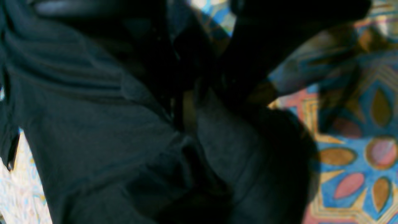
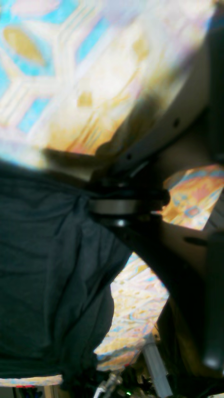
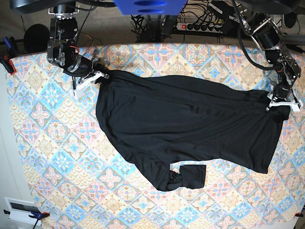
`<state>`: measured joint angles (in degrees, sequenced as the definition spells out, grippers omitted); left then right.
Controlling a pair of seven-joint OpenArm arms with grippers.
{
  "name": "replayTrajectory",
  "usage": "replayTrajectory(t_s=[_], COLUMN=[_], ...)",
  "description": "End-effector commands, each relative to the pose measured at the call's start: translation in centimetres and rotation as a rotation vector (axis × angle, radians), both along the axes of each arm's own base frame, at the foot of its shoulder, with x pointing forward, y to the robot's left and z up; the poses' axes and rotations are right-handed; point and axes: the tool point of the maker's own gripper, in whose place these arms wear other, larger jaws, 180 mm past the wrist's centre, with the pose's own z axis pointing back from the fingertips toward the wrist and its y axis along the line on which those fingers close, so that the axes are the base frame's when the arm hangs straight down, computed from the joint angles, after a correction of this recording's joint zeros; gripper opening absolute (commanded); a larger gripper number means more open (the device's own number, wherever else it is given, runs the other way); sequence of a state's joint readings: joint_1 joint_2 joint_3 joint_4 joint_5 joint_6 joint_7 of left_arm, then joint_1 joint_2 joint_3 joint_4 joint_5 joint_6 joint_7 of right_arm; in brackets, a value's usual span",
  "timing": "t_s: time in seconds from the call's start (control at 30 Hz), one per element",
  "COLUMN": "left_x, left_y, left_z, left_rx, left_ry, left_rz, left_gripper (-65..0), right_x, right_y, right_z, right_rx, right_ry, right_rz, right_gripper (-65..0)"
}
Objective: Layout the t-shirt on the table in an organized manner, then fold the t-shirt properly
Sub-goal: 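Pull the shirt edge with both grippers toward the arm bases, flattening it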
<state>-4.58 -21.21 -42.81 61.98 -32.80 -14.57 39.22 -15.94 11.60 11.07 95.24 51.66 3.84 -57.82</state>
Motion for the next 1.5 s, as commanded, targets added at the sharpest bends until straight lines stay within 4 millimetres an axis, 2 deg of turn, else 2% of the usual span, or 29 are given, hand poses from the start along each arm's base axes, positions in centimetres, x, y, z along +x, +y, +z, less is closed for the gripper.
replayTrajectory(t_s=[0.0, 0.1, 0.2, 0.23, 0.33, 0.47, 0.67, 0.87, 1.1, 1.2, 1.47], left_x=[0.3, -0.7, -1.3, -2.1, -3.2, -4.9, -7.9, -11.1, -13.4, -14.7, -15.2], left_y=[1.5, 2.7, 2.8, 2.9, 3.9, 3.6, 3.0, 2.4, 2.0, 2.9, 3.0], left_z=[1.7, 2.0, 1.7, 1.3, 2.1, 3.0, 3.3, 2.4, 1.2, 1.4, 1.2], left_rx=[0.038, 0.061, 0.057, 0.059, 0.103, 0.133, 0.168, 0.138, 0.108, 0.110, 0.101], left_ry=[-0.039, -0.024, -0.015, 0.002, 0.012, 0.009, 0.044, 0.088, 0.123, 0.125, 0.121], left_rz=[0.017, 0.019, 0.019, 0.018, 0.005, -0.024, -0.060, -0.067, -0.058, -0.007, 0.017], left_gripper=[-65.0, -65.0, -65.0, -65.0, -65.0, -65.0, -65.0, -65.0, -65.0, -65.0, -65.0], right_x=[0.9, 1.5, 0.6, 0.2, -1.1, -2.2, -3.7, -4.6, -4.4, -5.4, -5.6], right_y=[-1.0, -1.7, -1.8, -1.7, -2.3, -3.0, -3.7, -4.2, -5.6, -5.9, -5.6], right_z=[1.3, 2.5, 2.6, 2.5, 2.1, 2.0, 2.1, 2.7, 2.9, 2.4, 2.1], right_rx=[-0.017, 0.005, 0.054, 0.065, 0.080, 0.079, 0.075, 0.041, 0.013, 0.009, 0.016], right_ry=[-0.047, -0.083, -0.069, -0.063, -0.036, 0.002, 0.028, 0.029, 0.026, 0.053, 0.061], right_rz=[-0.014, -0.043, -0.068, -0.070, -0.096, -0.081, -0.061, -0.030, -0.049, -0.058, -0.054], right_gripper=[-64.2, -64.2, -65.0, -65.0, -65.0, -65.0, -65.0, -65.0, -65.0, -65.0, -65.0])
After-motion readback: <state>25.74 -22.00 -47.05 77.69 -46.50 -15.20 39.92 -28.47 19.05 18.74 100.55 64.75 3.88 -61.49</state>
